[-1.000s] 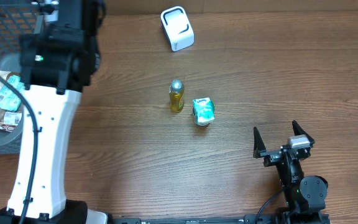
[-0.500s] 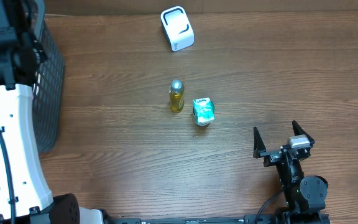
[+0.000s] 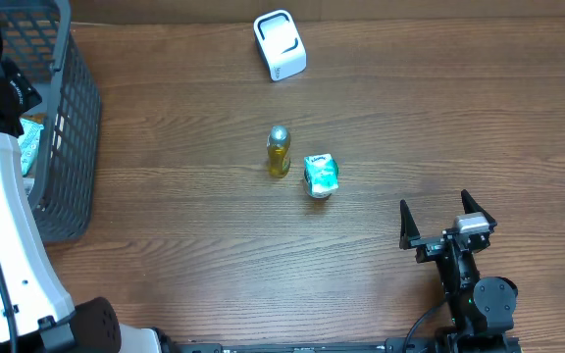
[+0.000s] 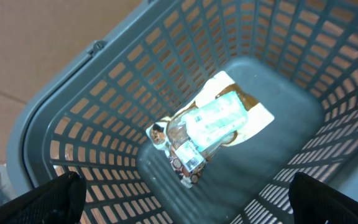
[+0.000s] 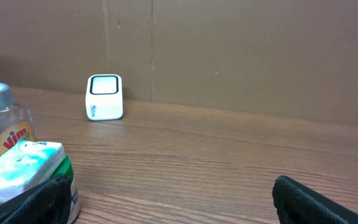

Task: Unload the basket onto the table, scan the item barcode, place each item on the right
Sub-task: 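Reach into the basket and grasp the mint-green wet-wipes pack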

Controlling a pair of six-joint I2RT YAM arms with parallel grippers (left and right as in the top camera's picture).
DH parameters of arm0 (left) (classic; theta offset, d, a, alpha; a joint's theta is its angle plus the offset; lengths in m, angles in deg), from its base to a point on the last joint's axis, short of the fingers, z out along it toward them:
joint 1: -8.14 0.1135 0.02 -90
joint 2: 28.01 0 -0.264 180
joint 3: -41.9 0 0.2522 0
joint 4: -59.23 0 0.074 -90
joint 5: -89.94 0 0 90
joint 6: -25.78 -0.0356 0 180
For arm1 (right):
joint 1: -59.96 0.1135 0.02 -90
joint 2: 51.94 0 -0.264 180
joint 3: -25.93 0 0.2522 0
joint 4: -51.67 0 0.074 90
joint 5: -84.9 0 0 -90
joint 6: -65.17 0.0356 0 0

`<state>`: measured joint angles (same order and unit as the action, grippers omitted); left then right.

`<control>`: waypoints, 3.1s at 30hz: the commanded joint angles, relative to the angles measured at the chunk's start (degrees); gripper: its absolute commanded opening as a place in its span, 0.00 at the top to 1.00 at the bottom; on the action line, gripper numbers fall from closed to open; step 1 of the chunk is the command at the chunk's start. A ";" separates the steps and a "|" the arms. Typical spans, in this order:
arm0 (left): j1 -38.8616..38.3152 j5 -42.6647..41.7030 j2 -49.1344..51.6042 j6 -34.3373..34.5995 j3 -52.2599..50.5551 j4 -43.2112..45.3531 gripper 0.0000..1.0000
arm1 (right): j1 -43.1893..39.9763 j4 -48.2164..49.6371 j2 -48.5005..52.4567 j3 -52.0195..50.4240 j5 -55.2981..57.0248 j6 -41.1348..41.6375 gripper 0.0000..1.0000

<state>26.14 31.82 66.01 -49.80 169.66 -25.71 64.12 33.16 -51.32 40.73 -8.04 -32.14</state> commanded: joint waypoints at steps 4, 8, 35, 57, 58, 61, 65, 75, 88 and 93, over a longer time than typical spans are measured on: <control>0.39 -0.57 3.28 -0.70 -1.09 -0.24 0.00 | -0.17 0.11 -0.46 -0.59 0.31 -0.07 0.00; 0.42 -1.88 4.28 -0.72 -1.09 -0.26 0.00 | -0.17 0.11 -0.46 -0.59 0.31 -0.07 0.00; 7.28 -3.48 6.05 -0.72 -1.09 2.58 0.00 | -0.17 0.11 -0.46 -0.59 0.31 -0.07 0.00; 12.85 -10.84 23.45 -10.80 -1.09 4.48 0.00 | -0.17 0.11 -0.46 -0.59 0.31 -0.07 0.00; 12.83 -11.04 24.46 -11.28 -1.09 4.59 0.00 | -0.17 0.11 -0.46 -0.59 0.31 -0.07 0.00; 12.83 -10.97 27.56 -11.91 -1.09 4.59 0.00 | -0.17 0.11 -0.46 -0.59 0.31 -0.07 0.00; 12.83 -11.02 31.10 -11.89 -1.09 4.59 0.00 | -0.17 0.11 -0.46 -0.59 0.31 -0.07 0.00; 12.83 -10.97 32.94 -11.89 -0.72 5.62 0.00 | -0.17 0.11 -0.46 -0.59 0.31 -0.04 0.00; 14.43 -15.61 32.94 -13.20 -0.57 8.72 0.01 | -0.17 0.11 -0.46 -0.59 0.31 -0.07 0.00; 17.14 -22.03 32.94 -13.20 -0.57 9.68 0.01 | -0.17 0.11 -0.46 -0.59 0.31 -0.07 0.00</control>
<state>41.20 15.03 98.88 -61.74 168.57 -16.37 64.12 33.16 -51.32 40.73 -8.04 -32.14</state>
